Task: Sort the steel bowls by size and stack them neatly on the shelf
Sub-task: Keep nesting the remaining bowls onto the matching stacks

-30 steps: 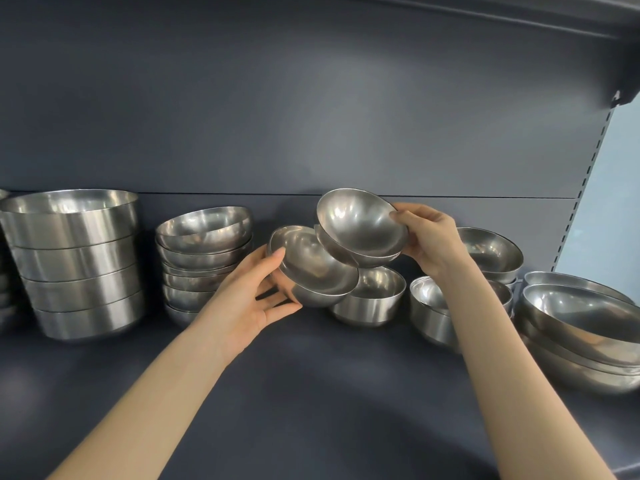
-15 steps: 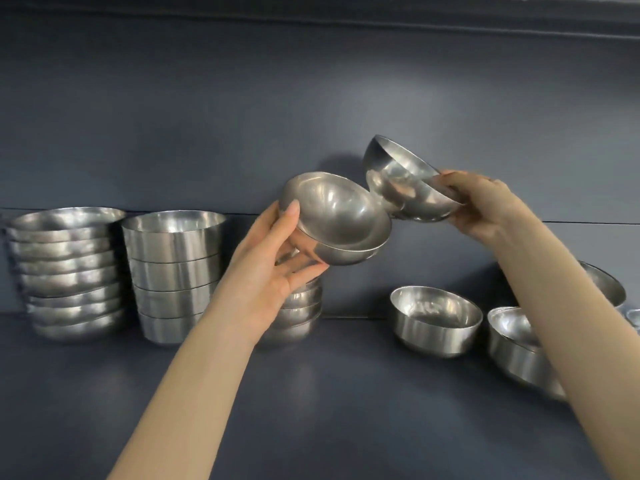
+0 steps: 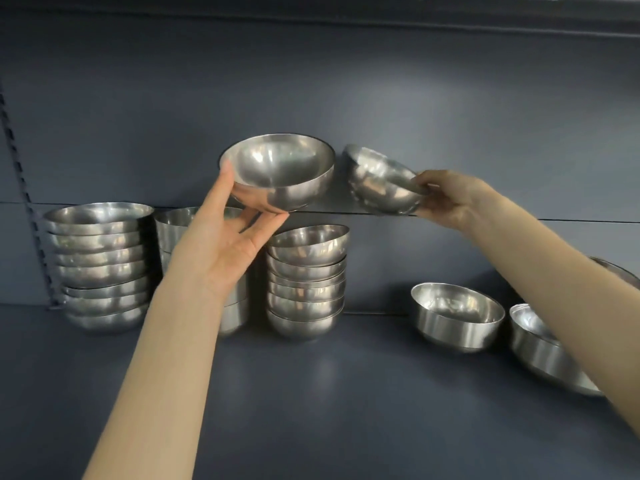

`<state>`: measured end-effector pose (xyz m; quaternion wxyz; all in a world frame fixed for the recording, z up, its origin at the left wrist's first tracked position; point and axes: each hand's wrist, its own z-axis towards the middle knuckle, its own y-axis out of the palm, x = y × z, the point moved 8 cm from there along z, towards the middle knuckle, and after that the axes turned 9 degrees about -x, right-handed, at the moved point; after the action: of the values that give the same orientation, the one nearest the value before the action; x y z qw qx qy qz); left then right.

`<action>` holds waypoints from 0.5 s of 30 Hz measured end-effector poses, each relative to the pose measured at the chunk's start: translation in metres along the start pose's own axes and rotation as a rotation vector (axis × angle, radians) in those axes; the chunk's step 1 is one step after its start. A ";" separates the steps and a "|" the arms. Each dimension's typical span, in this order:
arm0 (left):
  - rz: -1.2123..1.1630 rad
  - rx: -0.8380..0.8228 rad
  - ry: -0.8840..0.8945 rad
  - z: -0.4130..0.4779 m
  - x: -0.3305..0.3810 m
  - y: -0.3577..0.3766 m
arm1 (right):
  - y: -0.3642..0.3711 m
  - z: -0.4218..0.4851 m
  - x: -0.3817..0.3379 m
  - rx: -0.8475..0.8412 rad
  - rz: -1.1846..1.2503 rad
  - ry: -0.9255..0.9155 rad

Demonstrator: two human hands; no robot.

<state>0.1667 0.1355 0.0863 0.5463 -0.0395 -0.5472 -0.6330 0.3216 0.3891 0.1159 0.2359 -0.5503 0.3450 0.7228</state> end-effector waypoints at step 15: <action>0.077 -0.051 0.026 -0.026 0.021 -0.032 | 0.070 -0.002 0.040 0.061 -0.272 -0.053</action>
<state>0.1484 0.0965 0.0688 0.5760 -0.0661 -0.5219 -0.6257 0.2611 0.3401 0.0935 0.3574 -0.5653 0.2828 0.6875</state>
